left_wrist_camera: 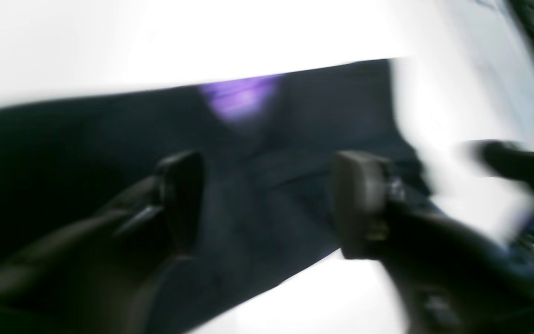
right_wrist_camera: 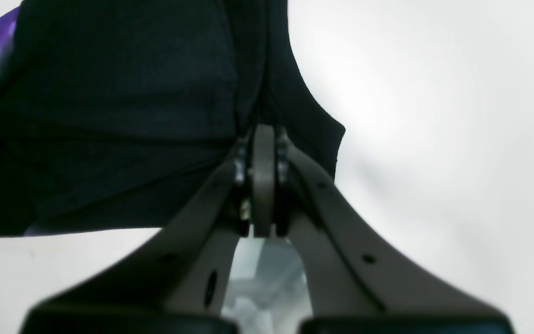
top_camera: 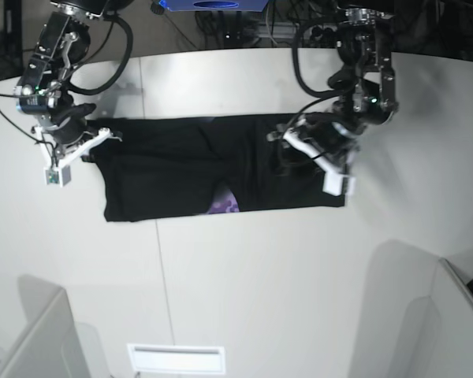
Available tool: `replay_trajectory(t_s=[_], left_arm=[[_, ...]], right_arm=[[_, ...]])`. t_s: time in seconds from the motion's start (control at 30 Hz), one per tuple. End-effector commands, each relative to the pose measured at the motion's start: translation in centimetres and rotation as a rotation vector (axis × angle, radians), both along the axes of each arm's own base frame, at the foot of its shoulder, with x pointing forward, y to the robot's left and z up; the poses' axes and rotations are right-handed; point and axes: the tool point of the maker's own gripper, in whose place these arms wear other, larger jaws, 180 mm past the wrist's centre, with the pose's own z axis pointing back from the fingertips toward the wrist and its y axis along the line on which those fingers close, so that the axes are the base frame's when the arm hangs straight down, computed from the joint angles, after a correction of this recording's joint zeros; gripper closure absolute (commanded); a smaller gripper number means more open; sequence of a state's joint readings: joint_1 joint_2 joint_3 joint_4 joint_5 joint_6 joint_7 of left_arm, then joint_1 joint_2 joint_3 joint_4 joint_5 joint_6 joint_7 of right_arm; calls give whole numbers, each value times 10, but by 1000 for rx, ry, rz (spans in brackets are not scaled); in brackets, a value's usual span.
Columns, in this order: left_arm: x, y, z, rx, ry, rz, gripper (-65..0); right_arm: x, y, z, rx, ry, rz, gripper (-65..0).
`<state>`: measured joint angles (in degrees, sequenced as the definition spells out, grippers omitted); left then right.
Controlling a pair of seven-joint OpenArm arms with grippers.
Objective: Fold the T-shirt properly
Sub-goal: 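Open the left gripper and lift it away from the strip, then grasp the folded strip end with the left gripper again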
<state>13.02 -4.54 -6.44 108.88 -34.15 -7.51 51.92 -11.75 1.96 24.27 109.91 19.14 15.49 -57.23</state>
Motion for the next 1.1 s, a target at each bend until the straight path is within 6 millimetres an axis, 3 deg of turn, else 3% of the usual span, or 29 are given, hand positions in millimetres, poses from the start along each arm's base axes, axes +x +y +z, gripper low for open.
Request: replay_trajectory(t_s=[0.0,0.07,0.1,0.17,0.23,0.4,0.53,0.63,0.77,0.93,1.07], left_arm=[[9,19,11,5,-48,46,-222],[6,67,0,46,-14,158,-33],[4,89,-3,65,-3,209,0],[-4,129,-4,105,9,299,0],[-18,160,-9,141,30,374,0],[-47,203,-18,178,83,481,0],[-60,215,-19,199,95,504,0],[-59,211,-18,207,81,455,0],[-58,207,-22,200,87,442,0],[-54,196,-40,177,131,402,0],[-49,186,-51,164,140,372,0]], right_arm=[[9,-1,12,-6,-36,4,-114],[15,2,15,1,-33,11,-257],[19,2,18,10,-40,11,-320],[28,10,23,73,-58,29,-419],[35,16,22,143,-44,55,-479],[60,12,5,314,5,57,-495],[73,2,-9,352,52,29,-495],[79,-8,-18,360,62,4,-495],[72,-14,-40,386,124,-29,-495],[62,-9,-53,406,163,-35,-498],[53,14,-62,406,205,24,-497]])
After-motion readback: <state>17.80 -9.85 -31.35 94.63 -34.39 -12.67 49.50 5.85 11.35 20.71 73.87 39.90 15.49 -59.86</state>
